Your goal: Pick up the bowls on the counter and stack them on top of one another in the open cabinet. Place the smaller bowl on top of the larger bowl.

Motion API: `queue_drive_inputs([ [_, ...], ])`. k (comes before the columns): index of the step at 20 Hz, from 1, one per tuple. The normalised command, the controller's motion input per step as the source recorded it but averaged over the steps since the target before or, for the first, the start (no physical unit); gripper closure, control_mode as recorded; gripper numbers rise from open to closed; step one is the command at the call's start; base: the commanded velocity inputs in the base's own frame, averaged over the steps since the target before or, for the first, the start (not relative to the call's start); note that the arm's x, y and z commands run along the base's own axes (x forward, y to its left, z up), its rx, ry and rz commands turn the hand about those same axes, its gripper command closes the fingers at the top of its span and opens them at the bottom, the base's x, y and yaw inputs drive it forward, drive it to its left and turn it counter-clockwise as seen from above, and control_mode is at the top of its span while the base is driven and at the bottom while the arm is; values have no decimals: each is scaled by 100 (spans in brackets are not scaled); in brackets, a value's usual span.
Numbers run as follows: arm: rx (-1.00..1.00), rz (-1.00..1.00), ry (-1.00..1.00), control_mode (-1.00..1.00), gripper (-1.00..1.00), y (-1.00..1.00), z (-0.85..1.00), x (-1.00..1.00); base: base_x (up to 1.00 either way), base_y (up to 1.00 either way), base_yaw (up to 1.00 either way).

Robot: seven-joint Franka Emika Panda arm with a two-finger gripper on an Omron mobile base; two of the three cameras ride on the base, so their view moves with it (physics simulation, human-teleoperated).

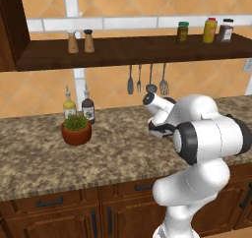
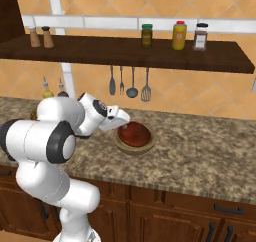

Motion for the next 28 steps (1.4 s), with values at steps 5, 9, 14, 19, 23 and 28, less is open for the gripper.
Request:
queue_drive_inputs([
  [5,0,0,-10,-100,-100,60,67,-40,0,0,0],
  [9,0,0,17,-100,-100,79,2,-39,0,0,0],
  [14,1,0,33,-100,-100,-3,-19,10,0,0,0],
  [19,6,0,29,-100,-100,-2,-50,13,0,0,0],
  [23,1,0,-1,-100,-100,-27,-33,4,0,0,0],
  [28,0,1,0,-100,-100,-24,-45,10,0,0,0],
])
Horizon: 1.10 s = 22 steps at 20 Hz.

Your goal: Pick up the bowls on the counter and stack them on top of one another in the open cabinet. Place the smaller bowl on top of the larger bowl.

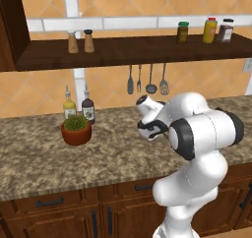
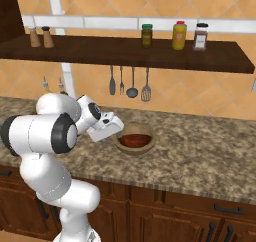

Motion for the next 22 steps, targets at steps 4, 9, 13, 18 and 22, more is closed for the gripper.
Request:
queue_drive_inputs([
  [4,0,2,0,-100,100,-1,-48,20,0,0,0],
  [9,0,1,-3,-100,100,0,-24,11,0,0,0],
  [13,0,0,-2,-100,100,0,0,-3,0,0,0],
  [18,0,9,-26,-100,100,0,67,-35,0,0,0],
  [22,-5,16,-35,-100,100,1,100,-94,0,0,0],
])
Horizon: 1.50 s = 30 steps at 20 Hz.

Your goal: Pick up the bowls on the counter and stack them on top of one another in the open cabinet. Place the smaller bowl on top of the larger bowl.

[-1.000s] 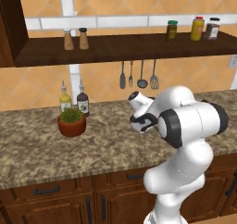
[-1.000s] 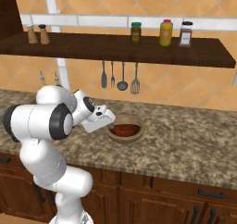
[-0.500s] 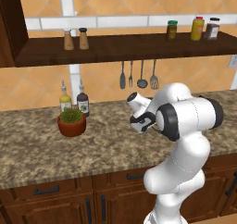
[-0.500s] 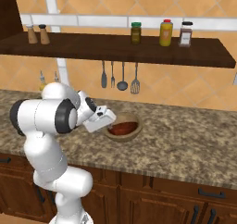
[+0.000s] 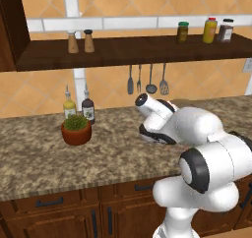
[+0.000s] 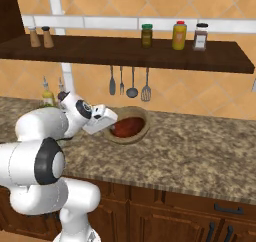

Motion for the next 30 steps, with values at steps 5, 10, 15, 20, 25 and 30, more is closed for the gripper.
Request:
queue_drive_inputs([
  [5,-7,16,-34,-100,100,9,100,-100,0,0,0],
  [10,-8,24,-25,-100,100,28,100,-96,0,0,0],
  [15,-10,23,-22,-100,100,41,100,-73,0,0,0],
  [20,-11,22,-22,-100,100,47,100,-33,0,0,0],
  [25,-6,15,-10,-100,100,28,100,0,0,0,0],
  [30,0,9,16,-100,100,11,100,70,0,0,0],
])
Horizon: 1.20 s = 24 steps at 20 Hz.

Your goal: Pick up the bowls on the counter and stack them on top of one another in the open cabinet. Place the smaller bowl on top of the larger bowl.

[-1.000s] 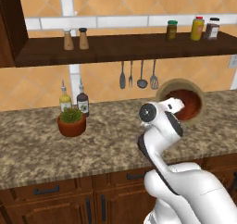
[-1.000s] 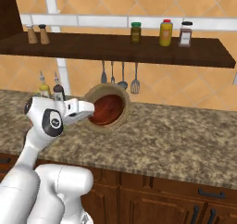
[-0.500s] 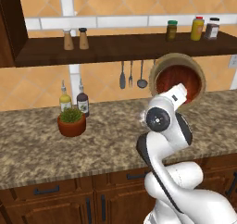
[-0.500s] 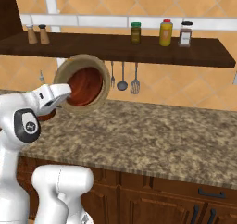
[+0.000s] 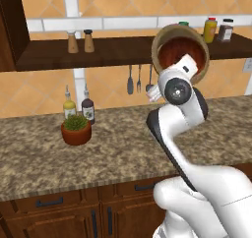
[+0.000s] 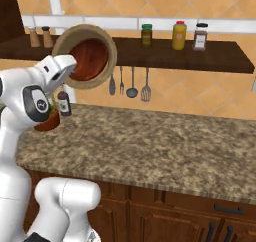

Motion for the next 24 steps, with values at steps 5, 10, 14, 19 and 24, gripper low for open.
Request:
queue_drive_inputs([
  [5,-1,8,51,-100,100,8,100,94,0,0,0],
  [10,-8,6,60,-100,100,19,83,100,0,0,0],
  [14,-14,0,9,-100,100,21,17,99,0,0,0],
  [19,-14,0,0,-100,100,17,-34,99,0,0,0],
  [24,-15,0,0,-100,-100,5,-58,100,0,0,0],
])
